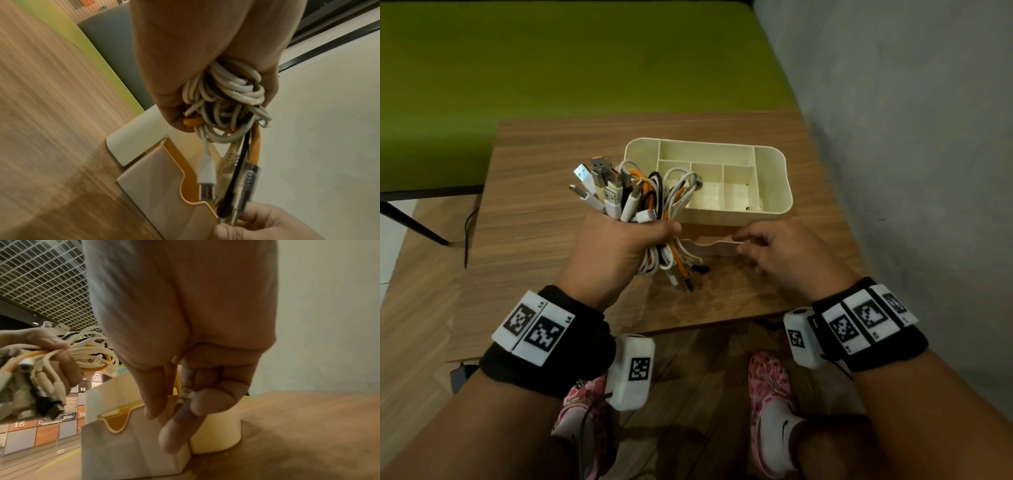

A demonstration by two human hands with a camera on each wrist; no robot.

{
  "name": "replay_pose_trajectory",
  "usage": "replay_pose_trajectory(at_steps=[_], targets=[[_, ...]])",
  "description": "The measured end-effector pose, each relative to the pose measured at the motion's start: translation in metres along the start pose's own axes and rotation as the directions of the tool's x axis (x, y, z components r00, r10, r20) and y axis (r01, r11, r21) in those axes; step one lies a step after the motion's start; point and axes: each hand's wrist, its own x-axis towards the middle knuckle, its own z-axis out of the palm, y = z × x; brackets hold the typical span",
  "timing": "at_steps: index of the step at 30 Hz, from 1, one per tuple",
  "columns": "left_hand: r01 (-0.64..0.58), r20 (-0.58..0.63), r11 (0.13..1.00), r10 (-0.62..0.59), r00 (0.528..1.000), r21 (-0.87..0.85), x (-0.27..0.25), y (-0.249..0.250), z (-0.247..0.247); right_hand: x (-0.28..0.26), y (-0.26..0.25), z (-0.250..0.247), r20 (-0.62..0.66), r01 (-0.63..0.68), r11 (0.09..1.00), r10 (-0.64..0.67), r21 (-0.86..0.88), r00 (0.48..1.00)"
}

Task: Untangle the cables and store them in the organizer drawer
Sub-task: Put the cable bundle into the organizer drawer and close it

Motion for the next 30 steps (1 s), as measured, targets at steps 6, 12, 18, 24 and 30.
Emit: replay_pose_trajectory(at_steps=[6,12,18,24,30], targets=[[-0.035,0.008,0.999,0.035,0.999,-0.006,0.000,0.003,0.001,-0.005,-0.005,-0.008,0.060,0.037,0.996,-0.032,-0.083,0.998],[-0.087,0.019,0.996,0.087,0.996,-0.020,-0.002,0.008,0.004,-0.021,-0.003,-0.015,0.244,0.091,0.982,-0.049,-0.166,0.969],[-0.254,0.035,0.967,0.254,0.967,0.010,-0.006,0.016,0.020,-0.027,-0.001,-0.015,0.261,0.095,0.982,-0.050,-0.163,0.964],[-0.370,0.288,0.786,0.253,0.924,0.496,-0.003,-0.003,0.041,-0.027,-0.004,-0.019,0.285,0.095,0.984,-0.049,-0.153,0.957],[-0.372,0.371,0.320,0.067,0.926,0.871,-0.006,-0.022,0.061,-0.033,-0.010,-0.019,0.237,0.024,0.994,0.002,-0.105,0.971]])
